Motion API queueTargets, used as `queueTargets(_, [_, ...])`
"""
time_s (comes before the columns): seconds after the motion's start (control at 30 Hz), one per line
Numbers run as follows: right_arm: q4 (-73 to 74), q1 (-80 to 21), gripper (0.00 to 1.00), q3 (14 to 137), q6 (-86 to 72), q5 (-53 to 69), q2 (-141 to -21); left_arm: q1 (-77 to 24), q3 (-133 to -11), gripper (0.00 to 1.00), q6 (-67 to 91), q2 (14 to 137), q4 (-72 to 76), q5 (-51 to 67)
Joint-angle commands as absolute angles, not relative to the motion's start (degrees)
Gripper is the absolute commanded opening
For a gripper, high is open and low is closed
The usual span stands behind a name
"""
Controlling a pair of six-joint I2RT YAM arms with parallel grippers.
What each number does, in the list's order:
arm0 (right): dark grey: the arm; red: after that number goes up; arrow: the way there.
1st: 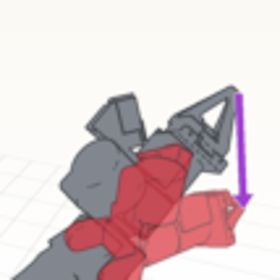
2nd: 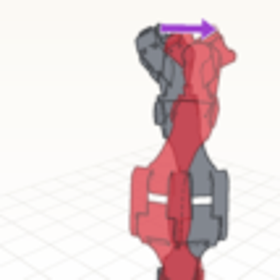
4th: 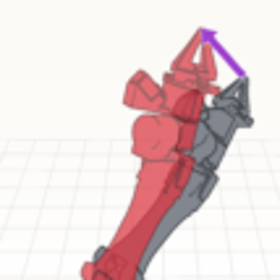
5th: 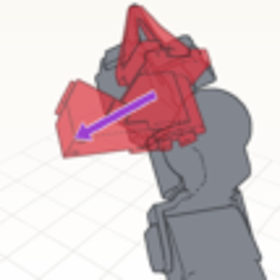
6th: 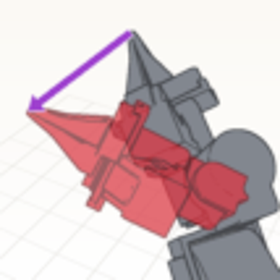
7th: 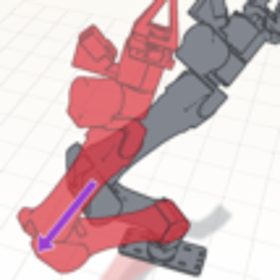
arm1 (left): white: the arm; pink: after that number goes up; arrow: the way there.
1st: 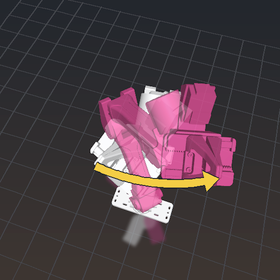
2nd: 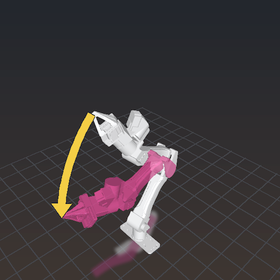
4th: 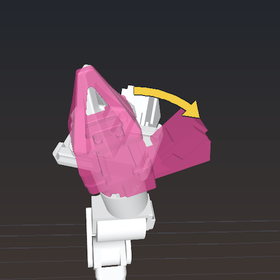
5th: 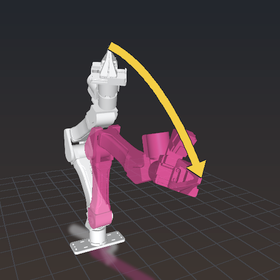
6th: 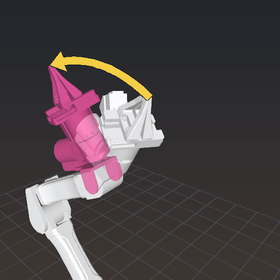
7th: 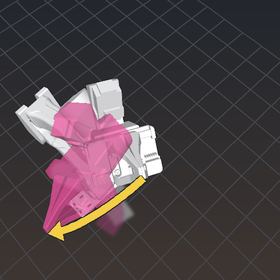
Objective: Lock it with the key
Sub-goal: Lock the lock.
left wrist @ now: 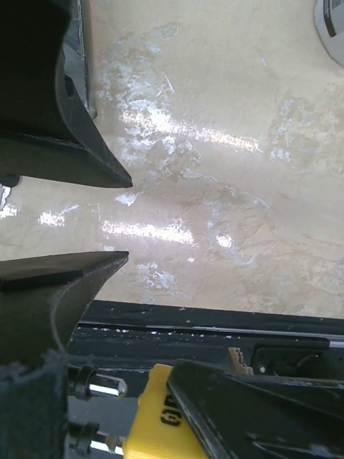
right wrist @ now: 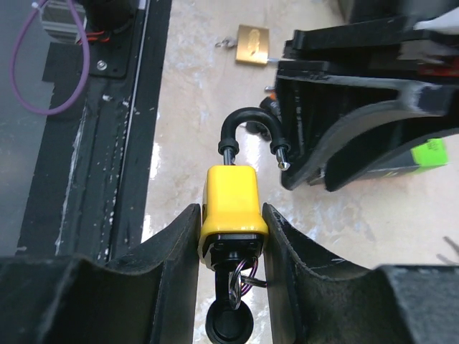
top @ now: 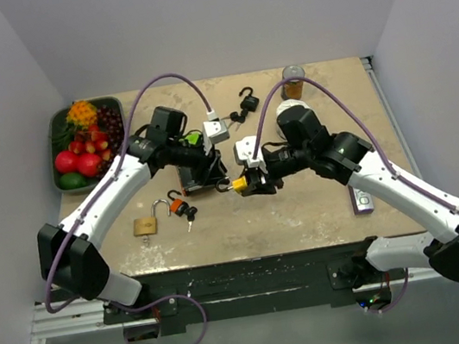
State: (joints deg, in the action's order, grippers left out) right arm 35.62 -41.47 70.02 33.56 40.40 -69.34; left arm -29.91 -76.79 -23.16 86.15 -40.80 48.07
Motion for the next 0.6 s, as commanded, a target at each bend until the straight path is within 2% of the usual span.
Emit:
queueTargets(0.0, [32.61, -41.66, 0.00, 73.74, 34.72, 40.61, -66.80, -25.07, -77.26, 0.46, -20.24, 82.28, -40.88, 54.03])
queueTargets(0.07, [32.08, -41.57, 0.00, 72.61, 33.67, 40.87, -66.19, -17.52, -77.17, 0.46, -18.29, 81.48, -39.64, 58.33])
queueTargets(0.17, [29.45, -41.57, 0.00, 70.67, 29.72, 40.52, -65.04, -10.64, -78.74, 0.46, -19.77, 80.16, -41.74, 58.10])
queueTargets(0.27, [25.06, -41.22, 0.00, 68.83, 23.31, 39.20, -63.99, -9.93, -78.76, 0.53, -24.07, 75.86, -43.42, 56.69])
queueTargets(0.3, [24.27, -40.96, 0.00, 68.56, 20.16, 39.63, -63.90, -9.93, -77.97, 0.58, -24.52, 72.80, -42.81, 56.25])
queueTargets(0.5, [19.52, -38.33, 0.00, 68.73, 8.12, 43.94, -65.21, -9.93, -68.48, 0.68, -30.22, 60.68, -37.54, 57.30])
queueTargets(0.57, [17.06, -36.31, 0.00, 68.73, 3.89, 47.80, -66.00, -10.19, -64.19, 0.68, -31.98, 57.41, -33.59, 56.43])
